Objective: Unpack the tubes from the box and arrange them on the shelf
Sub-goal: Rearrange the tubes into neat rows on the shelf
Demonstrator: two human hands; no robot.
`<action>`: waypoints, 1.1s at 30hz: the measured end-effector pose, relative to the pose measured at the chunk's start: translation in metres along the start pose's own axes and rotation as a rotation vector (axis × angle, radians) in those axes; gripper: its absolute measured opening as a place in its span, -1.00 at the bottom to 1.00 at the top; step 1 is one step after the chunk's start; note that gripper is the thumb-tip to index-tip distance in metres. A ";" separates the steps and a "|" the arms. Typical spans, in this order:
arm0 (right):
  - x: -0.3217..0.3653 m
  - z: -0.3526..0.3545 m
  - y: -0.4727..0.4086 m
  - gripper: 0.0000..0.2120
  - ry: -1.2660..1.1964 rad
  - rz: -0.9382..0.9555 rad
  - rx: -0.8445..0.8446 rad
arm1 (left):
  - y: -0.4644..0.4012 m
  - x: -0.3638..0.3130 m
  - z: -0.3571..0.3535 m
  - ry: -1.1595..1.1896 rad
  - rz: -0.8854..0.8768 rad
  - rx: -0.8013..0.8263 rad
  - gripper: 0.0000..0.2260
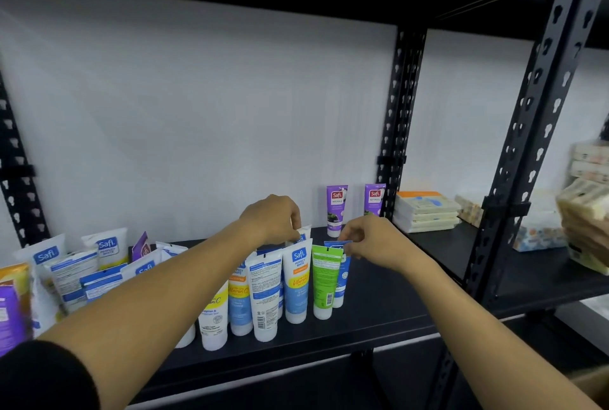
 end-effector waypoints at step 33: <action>0.018 0.025 -0.174 -0.95 0.111 0.046 -0.092 | -0.103 0.090 0.071 -0.119 0.065 -0.162 -0.90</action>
Point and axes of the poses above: each hand's wrist, its own y-axis away from the middle knuckle, its own z-axis out of the back of the hand, x = y × z, the point moved 8 cm from there along -y, towards the middle knuckle, and after that the axes turned 3 degrees about z, right-handed, at the moved point
